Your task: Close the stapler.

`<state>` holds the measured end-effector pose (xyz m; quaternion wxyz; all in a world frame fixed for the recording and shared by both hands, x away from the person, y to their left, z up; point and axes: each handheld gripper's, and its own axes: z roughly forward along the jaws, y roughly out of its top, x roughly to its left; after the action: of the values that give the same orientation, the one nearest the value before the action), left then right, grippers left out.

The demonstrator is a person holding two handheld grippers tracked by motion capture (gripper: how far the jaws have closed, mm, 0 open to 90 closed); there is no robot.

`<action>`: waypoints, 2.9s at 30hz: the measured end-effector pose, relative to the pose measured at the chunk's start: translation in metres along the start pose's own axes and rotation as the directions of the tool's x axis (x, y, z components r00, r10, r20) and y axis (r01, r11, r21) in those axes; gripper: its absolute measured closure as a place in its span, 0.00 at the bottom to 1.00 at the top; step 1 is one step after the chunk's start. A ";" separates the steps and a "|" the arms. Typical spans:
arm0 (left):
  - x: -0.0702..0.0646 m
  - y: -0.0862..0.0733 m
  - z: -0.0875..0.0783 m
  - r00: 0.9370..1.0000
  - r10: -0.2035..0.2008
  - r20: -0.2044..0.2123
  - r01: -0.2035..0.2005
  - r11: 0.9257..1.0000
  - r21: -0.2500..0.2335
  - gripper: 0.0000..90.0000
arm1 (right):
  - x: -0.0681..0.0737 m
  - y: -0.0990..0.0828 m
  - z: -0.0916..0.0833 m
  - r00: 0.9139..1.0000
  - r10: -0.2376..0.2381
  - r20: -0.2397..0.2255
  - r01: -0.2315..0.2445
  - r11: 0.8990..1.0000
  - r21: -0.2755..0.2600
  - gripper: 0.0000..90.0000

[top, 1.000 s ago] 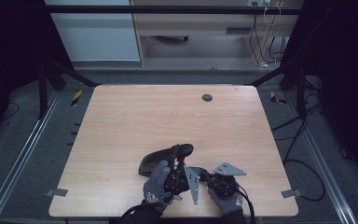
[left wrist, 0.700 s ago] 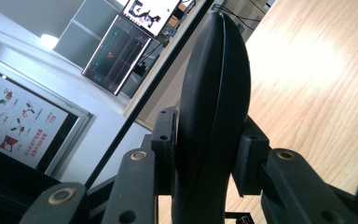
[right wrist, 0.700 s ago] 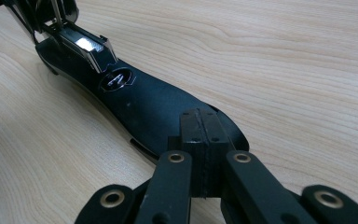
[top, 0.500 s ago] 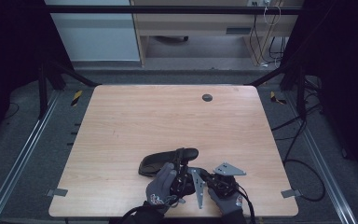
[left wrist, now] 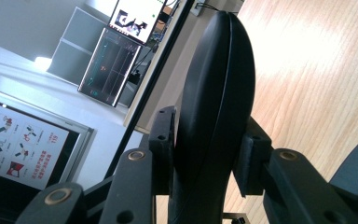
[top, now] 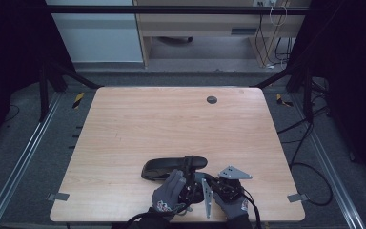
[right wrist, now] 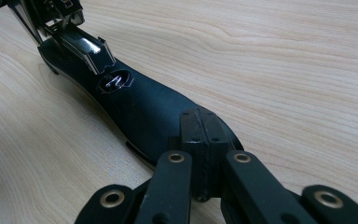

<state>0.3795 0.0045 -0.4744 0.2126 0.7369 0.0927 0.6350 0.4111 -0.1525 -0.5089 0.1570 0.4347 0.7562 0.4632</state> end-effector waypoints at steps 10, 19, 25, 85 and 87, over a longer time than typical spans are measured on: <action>-0.010 -0.001 0.000 0.997 0.055 0.046 -0.056 0.998 0.011 0.68 | 0.000 0.000 0.000 1.000 0.009 0.000 -0.009 1.000 0.003 1.00; -0.019 -0.003 0.003 0.994 0.070 0.085 -0.072 0.997 0.024 0.66 | 0.000 0.000 -0.001 1.000 0.011 -0.001 -0.011 1.000 0.001 1.00; -0.022 -0.003 0.003 0.993 0.082 0.081 -0.084 0.996 0.029 0.65 | 0.000 0.000 -0.001 1.000 0.008 -0.003 -0.008 1.000 0.000 1.00; 0.120 -0.133 -0.010 0.688 -0.703 0.180 0.691 0.710 0.137 0.51 | -0.029 0.017 -0.033 0.999 0.046 0.021 -0.043 0.992 -0.117 1.00; 0.123 -0.145 -0.011 0.678 -0.717 0.162 0.701 0.697 0.151 0.52 | -0.032 0.021 -0.037 0.999 0.045 0.021 -0.042 0.990 -0.133 1.00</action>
<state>0.4096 0.1856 -0.4255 0.4219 0.7130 0.3723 0.4183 0.4165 -0.1949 -0.4773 0.1843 0.4453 0.7121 0.5105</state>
